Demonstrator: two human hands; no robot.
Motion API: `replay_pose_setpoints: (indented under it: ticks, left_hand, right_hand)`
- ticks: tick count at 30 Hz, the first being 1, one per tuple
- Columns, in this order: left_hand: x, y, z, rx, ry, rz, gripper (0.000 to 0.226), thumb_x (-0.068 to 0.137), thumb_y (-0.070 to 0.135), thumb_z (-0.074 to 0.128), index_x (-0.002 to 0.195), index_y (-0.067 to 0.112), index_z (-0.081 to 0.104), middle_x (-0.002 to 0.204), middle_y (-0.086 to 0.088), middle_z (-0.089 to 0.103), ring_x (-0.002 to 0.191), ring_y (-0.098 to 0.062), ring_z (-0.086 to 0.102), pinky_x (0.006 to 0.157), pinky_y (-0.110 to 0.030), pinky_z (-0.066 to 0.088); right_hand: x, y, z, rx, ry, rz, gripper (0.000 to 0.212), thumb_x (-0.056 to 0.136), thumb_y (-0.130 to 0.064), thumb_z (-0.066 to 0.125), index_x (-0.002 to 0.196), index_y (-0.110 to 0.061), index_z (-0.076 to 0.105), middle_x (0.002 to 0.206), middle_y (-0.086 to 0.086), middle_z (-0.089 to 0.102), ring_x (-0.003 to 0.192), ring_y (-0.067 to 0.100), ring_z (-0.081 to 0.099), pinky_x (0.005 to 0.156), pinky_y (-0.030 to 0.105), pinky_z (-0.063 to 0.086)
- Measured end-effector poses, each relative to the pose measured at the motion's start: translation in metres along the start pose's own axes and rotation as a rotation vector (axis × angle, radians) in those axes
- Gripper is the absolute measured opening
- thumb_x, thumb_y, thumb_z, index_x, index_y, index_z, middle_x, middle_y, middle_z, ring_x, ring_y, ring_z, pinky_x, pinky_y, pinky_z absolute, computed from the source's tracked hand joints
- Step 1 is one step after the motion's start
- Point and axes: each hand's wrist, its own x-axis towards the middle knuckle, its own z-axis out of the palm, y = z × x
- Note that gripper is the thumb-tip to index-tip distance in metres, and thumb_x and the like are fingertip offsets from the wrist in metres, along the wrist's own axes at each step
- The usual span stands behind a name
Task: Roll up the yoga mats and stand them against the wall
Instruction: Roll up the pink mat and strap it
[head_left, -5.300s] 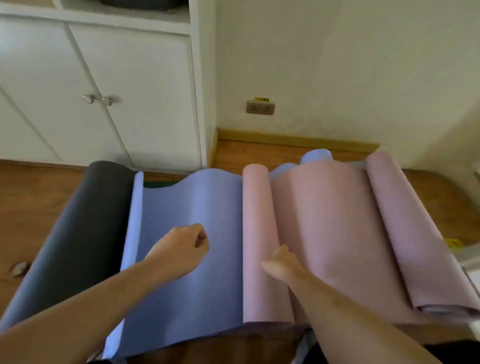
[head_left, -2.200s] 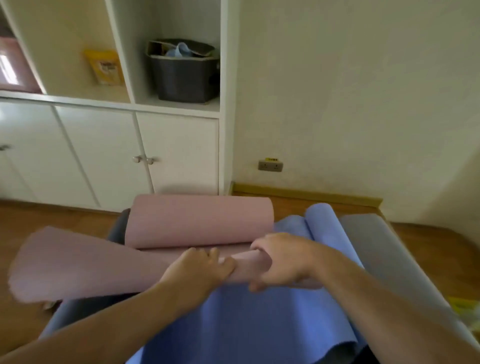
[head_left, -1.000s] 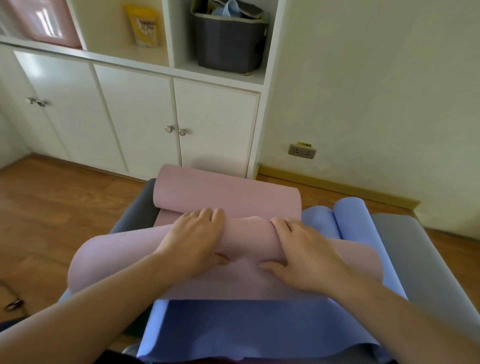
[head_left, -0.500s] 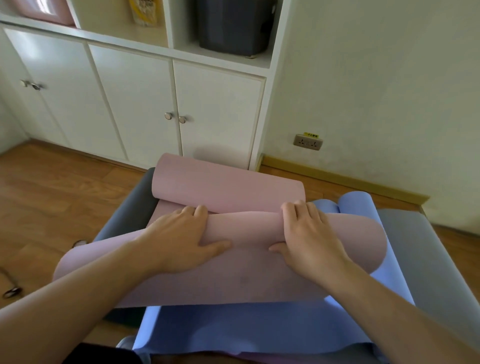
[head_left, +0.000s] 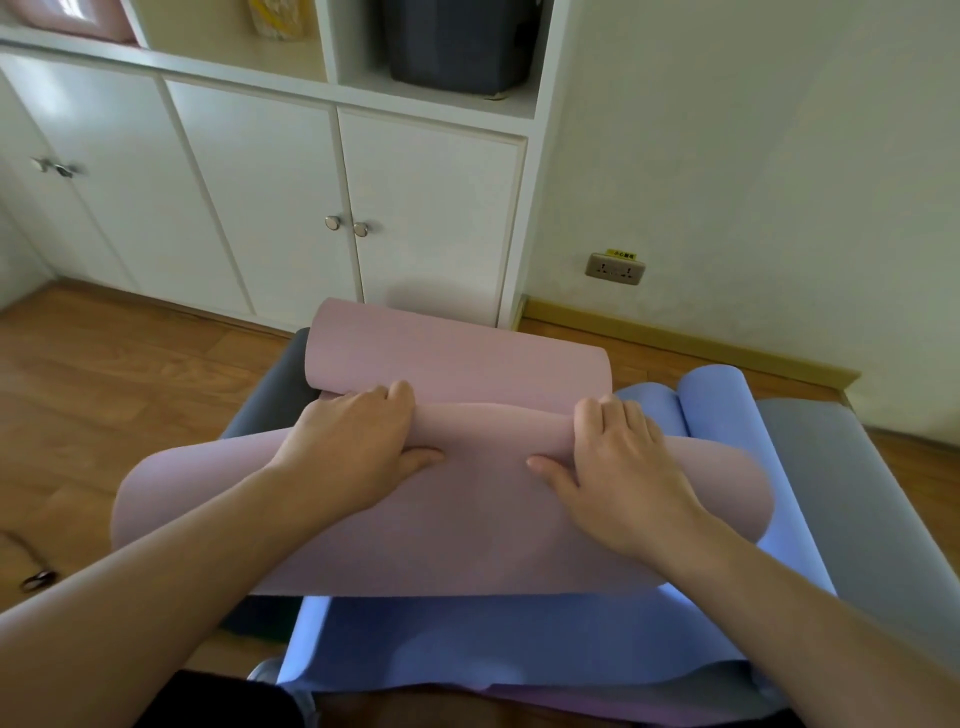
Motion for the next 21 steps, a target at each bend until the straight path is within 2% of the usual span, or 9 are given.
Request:
replay_pose_setpoints:
  ticks: [4, 8, 10, 13, 15, 17, 19, 21]
  left_hand:
    - [-0.009, -0.007, 0.004, -0.014, -0.017, 0.060, 0.062, 0.085, 0.087, 0.044, 0.099, 0.027, 0.035, 0.104, 0.004, 0.060, 0.093, -0.017, 0.060, 0.076, -0.033, 0.050]
    - [-0.015, -0.009, 0.004, 0.004, -0.109, 0.058, 0.073, 0.075, 0.093, 0.052, 0.099, 0.027, 0.032, 0.101, 0.006, 0.043, 0.093, -0.016, 0.047, 0.084, -0.032, 0.046]
    - [-0.016, -0.009, 0.006, 0.013, -0.115, 0.038, 0.075, 0.072, 0.092, 0.059, 0.098, 0.027, 0.034, 0.100, 0.006, 0.046, 0.096, -0.017, 0.053, 0.079, -0.032, 0.044]
    - [-0.014, -0.008, 0.004, 0.085, -0.096, 0.019, 0.068, 0.074, 0.091, 0.058, 0.092, 0.028, 0.044, 0.097, 0.008, 0.064, 0.091, -0.016, 0.065, 0.070, -0.033, 0.046]
    - [-0.012, -0.008, 0.001, 0.156, -0.108, 0.032, 0.060, 0.081, 0.089, 0.053, 0.082, 0.030, 0.045, 0.088, 0.009, 0.065, 0.086, -0.016, 0.068, 0.065, -0.032, 0.044]
    - [-0.014, -0.008, -0.001, 0.186, -0.152, 0.051, 0.060, 0.087, 0.088, 0.046, 0.075, 0.029, 0.041, 0.078, 0.009, 0.056, 0.084, -0.016, 0.067, 0.065, -0.031, 0.043]
    - [-0.015, -0.012, 0.002, 0.188, -0.233, 0.106, 0.060, 0.089, 0.087, 0.039, 0.077, 0.029, 0.046, 0.075, 0.009, 0.050, 0.076, -0.015, 0.062, 0.066, -0.031, 0.047]
    - [-0.019, -0.019, 0.004, 0.127, -0.338, 0.154, 0.064, 0.085, 0.091, 0.033, 0.086, 0.030, 0.050, 0.076, 0.010, 0.053, 0.069, -0.010, 0.056, 0.068, -0.030, 0.049]
  right_hand:
    - [-0.002, 0.006, -0.001, -0.048, -0.038, -0.033, 0.052, 0.096, -0.074, 0.034, 0.099, -0.022, 0.035, 0.105, 0.005, 0.053, 0.088, 0.019, 0.033, 0.078, 0.036, 0.031]
    - [-0.005, 0.003, 0.000, -0.068, -0.102, -0.056, 0.060, 0.089, -0.082, 0.037, 0.099, -0.023, 0.035, 0.104, 0.000, 0.046, 0.090, 0.019, 0.037, 0.080, 0.035, 0.032]
    - [-0.006, 0.000, 0.000, -0.075, -0.131, -0.073, 0.065, 0.084, -0.085, 0.049, 0.100, -0.022, 0.038, 0.103, -0.001, 0.045, 0.092, 0.019, 0.041, 0.081, 0.033, 0.033]
    - [-0.003, -0.001, -0.004, -0.065, -0.138, -0.075, 0.063, 0.083, -0.082, 0.062, 0.096, -0.024, 0.042, 0.098, -0.003, 0.055, 0.088, 0.019, 0.053, 0.073, 0.032, 0.036]
    - [-0.002, 0.001, -0.004, -0.084, -0.166, -0.065, 0.059, 0.087, -0.082, 0.057, 0.094, -0.025, 0.043, 0.093, -0.005, 0.063, 0.082, 0.020, 0.061, 0.065, 0.035, 0.041]
    - [-0.001, 0.003, -0.004, -0.099, -0.206, -0.090, 0.057, 0.091, -0.083, 0.050, 0.093, -0.026, 0.045, 0.089, -0.006, 0.067, 0.081, 0.021, 0.066, 0.066, 0.039, 0.049]
    - [-0.001, 0.006, -0.003, -0.073, -0.272, -0.130, 0.057, 0.092, -0.083, 0.046, 0.092, -0.025, 0.047, 0.087, -0.005, 0.067, 0.080, 0.021, 0.065, 0.071, 0.041, 0.053]
    - [-0.003, 0.010, -0.004, -0.021, -0.349, -0.186, 0.058, 0.092, -0.083, 0.045, 0.095, -0.026, 0.046, 0.084, -0.006, 0.064, 0.078, 0.019, 0.062, 0.073, 0.042, 0.053]
